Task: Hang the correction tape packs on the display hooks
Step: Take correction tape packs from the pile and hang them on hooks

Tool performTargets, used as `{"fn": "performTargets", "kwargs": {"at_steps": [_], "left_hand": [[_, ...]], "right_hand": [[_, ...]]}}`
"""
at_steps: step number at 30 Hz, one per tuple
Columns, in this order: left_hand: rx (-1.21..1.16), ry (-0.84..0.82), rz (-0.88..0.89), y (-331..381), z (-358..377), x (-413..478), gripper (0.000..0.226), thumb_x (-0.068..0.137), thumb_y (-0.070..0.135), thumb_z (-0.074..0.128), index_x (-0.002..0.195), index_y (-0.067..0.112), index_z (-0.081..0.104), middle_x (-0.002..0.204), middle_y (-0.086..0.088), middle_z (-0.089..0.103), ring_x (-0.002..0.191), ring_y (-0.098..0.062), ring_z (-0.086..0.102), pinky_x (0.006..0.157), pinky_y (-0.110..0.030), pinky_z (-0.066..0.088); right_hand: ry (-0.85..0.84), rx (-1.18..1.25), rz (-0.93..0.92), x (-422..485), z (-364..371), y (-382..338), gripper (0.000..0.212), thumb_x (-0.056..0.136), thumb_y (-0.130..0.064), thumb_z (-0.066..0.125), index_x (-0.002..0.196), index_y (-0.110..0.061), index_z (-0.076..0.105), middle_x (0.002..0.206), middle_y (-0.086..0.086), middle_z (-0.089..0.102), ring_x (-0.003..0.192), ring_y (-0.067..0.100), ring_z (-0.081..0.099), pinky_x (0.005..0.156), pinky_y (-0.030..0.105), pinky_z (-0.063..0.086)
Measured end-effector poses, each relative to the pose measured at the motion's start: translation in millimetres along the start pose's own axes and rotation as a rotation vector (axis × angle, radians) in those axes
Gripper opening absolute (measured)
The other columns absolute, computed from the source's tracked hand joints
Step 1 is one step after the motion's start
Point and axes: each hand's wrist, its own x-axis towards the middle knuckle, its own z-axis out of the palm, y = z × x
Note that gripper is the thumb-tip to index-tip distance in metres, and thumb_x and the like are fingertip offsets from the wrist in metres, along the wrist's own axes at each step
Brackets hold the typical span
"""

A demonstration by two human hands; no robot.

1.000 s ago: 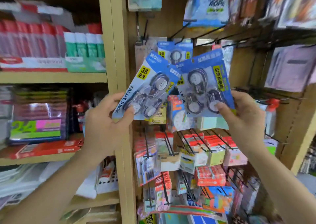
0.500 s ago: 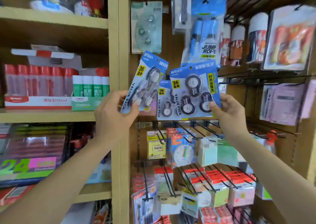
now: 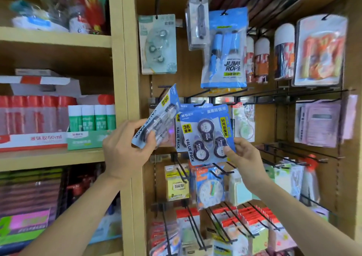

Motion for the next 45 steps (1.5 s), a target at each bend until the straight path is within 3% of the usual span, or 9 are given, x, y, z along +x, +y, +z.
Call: {"fn": "performTargets", "kwargs": {"at_steps": [6, 16, 23, 29, 32, 35, 40, 42, 45], "left_hand": [[0.023, -0.006, 0.028, 1.0, 0.3, -0.7, 0.016, 0.087, 0.014, 0.072, 0.097, 0.001, 0.072, 0.080, -0.006, 0.069, 0.067, -0.016, 0.057, 0.057, -0.029, 0.047], [0.018, -0.023, -0.005, -1.4, 1.4, -3.6, 0.021, 0.087, 0.017, 0.073, 0.099, 0.000, 0.072, 0.084, -0.010, 0.071, 0.067, -0.021, 0.062, 0.059, -0.028, 0.046], [0.025, -0.011, -0.010, -0.7, 1.5, -4.9, 0.021, 0.087, 0.016, 0.073, 0.101, 0.000, 0.072, 0.085, -0.009, 0.071, 0.071, -0.018, 0.060, 0.063, -0.024, 0.044], [0.016, -0.027, -0.023, 0.7, 0.7, -4.1, 0.022, 0.086, 0.017, 0.073, 0.101, 0.001, 0.071, 0.084, -0.009, 0.070, 0.073, -0.013, 0.057, 0.062, -0.023, 0.043], [-0.007, -0.030, -0.057, 1.0, -0.4, -3.0, 0.022, 0.088, 0.018, 0.072, 0.103, 0.003, 0.071, 0.087, -0.008, 0.071, 0.075, -0.014, 0.060, 0.063, -0.025, 0.047], [-0.088, -0.046, -0.149, 7.6, -4.3, -0.8, 0.024, 0.089, 0.019, 0.072, 0.105, 0.002, 0.071, 0.091, 0.000, 0.069, 0.082, -0.005, 0.059, 0.075, -0.011, 0.044], [-0.289, -0.105, -0.449, 22.3, -11.5, 0.3, 0.028, 0.088, 0.040, 0.066, 0.109, 0.023, 0.070, 0.099, 0.024, 0.068, 0.089, -0.003, 0.065, 0.082, -0.027, 0.052], [-0.402, -0.116, -0.527, 29.0, -11.6, -0.1, 0.020, 0.088, 0.039, 0.069, 0.107, 0.037, 0.066, 0.102, 0.021, 0.071, 0.095, -0.008, 0.069, 0.084, -0.032, 0.055], [-0.513, -0.127, -0.628, 40.0, -10.1, 3.9, 0.020, 0.088, 0.032, 0.074, 0.106, 0.036, 0.065, 0.103, 0.010, 0.073, 0.094, -0.014, 0.071, 0.082, -0.032, 0.056]], "right_hand": [[0.031, 0.081, 0.046, 5.5, 4.9, -5.1, 0.016, 0.095, -0.010, 0.064, 0.111, -0.008, 0.063, 0.106, 0.013, 0.074, 0.096, 0.039, 0.071, 0.080, 0.057, 0.059], [0.060, 0.046, 0.076, 12.4, 11.2, -4.4, 0.023, 0.095, -0.016, 0.066, 0.116, -0.008, 0.062, 0.107, 0.009, 0.075, 0.097, 0.039, 0.071, 0.081, 0.069, 0.053], [0.093, -0.046, 0.085, 34.9, 24.7, 4.4, 0.016, 0.095, -0.015, 0.067, 0.110, -0.010, 0.067, 0.098, 0.004, 0.077, 0.092, 0.025, 0.074, 0.085, 0.051, 0.059], [0.137, -0.168, 0.149, 58.1, 34.1, 12.5, 0.019, 0.093, -0.014, 0.069, 0.109, -0.004, 0.065, 0.101, 0.010, 0.073, 0.072, 0.012, 0.072, 0.054, 0.021, 0.056], [0.247, -0.386, 0.119, 51.2, 34.6, 12.8, 0.034, 0.086, -0.026, 0.077, 0.114, -0.012, 0.061, 0.104, 0.003, 0.066, 0.089, 0.016, 0.067, 0.072, 0.026, 0.057], [0.314, -0.492, -0.042, 37.3, 37.1, 4.0, 0.035, 0.082, -0.028, 0.079, 0.112, -0.019, 0.063, 0.108, 0.001, 0.063, 0.101, 0.019, 0.062, 0.091, 0.040, 0.053], [-0.051, -0.155, 0.005, 15.2, 61.3, -33.3, 0.032, 0.084, -0.027, 0.079, 0.110, -0.017, 0.065, 0.103, 0.003, 0.070, 0.089, 0.016, 0.066, 0.083, 0.038, 0.056], [-0.183, -0.017, 0.090, 9.4, 71.1, -43.3, 0.034, 0.088, -0.025, 0.075, 0.118, -0.017, 0.063, 0.111, 0.004, 0.070, 0.095, 0.013, 0.066, 0.093, 0.037, 0.054], [-0.325, 0.199, 0.165, 3.0, 79.3, -50.4, 0.013, 0.095, -0.015, 0.065, 0.105, -0.024, 0.064, 0.100, -0.005, 0.072, 0.093, 0.010, 0.067, 0.091, 0.031, 0.053]]}}
